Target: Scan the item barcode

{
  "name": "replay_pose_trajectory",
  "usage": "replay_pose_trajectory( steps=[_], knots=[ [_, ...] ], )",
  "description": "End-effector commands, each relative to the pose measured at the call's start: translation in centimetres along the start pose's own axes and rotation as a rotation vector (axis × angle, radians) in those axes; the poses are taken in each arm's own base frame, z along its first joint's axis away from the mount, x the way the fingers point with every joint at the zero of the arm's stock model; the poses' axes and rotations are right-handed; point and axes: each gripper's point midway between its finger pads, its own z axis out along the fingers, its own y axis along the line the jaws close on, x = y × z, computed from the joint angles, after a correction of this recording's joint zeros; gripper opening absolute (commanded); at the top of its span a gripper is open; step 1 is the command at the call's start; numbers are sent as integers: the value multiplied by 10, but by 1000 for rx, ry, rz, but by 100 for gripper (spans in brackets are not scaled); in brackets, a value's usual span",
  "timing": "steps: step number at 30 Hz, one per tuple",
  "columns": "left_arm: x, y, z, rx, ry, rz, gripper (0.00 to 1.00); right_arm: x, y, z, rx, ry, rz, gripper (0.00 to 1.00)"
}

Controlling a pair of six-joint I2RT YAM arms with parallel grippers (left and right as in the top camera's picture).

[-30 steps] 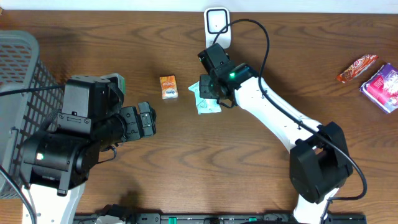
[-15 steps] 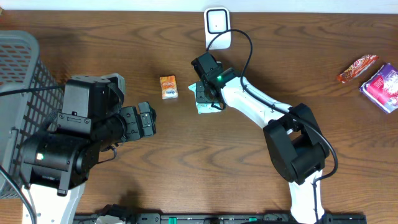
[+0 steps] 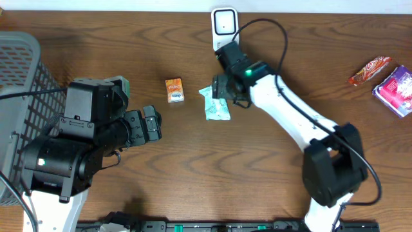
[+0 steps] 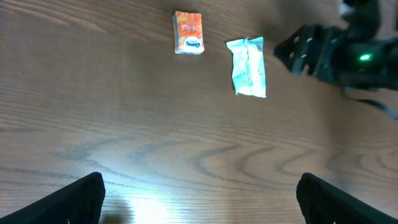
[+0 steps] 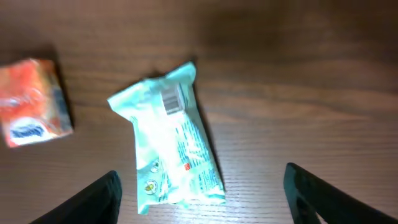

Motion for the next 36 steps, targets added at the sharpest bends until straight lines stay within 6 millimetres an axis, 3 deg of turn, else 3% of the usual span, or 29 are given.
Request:
replay_pose_trajectory(
  steps=[1, 4, 7, 10, 18, 28, 30, 34, 36],
  knots=[
    [0, 1, -1, -6, -1, 10, 98, 4, -2, 9, 16, 15, -3, 83],
    [0, 1, -1, -6, -1, 10, 98, 9, 9, 19, -14, 31, -35, 86],
    [0, 1, -1, -6, -1, 10, 98, 17, 43, 25, -133, 38, -169, 87],
    [0, 1, -1, -6, -1, 10, 98, 18, 54, 25, -132, 9, -201, 87],
    [0, 1, -1, -6, -1, 10, 98, 23, 51, 38, 40, -74, -234, 85],
    [0, 1, -1, -6, -1, 10, 98, 53, 36, 97, 148, -1, -250, 73],
    [0, 1, -1, -6, -1, 10, 98, 59, 33, 106, 161, 18, -253, 64],
    [0, 1, -1, -6, -1, 10, 98, 55, 26, 106, 168, 21, -238, 24],
    [0, 1, -1, -6, -1, 10, 98, 49, 24, 101, 164, 21, -208, 13]
  ],
)
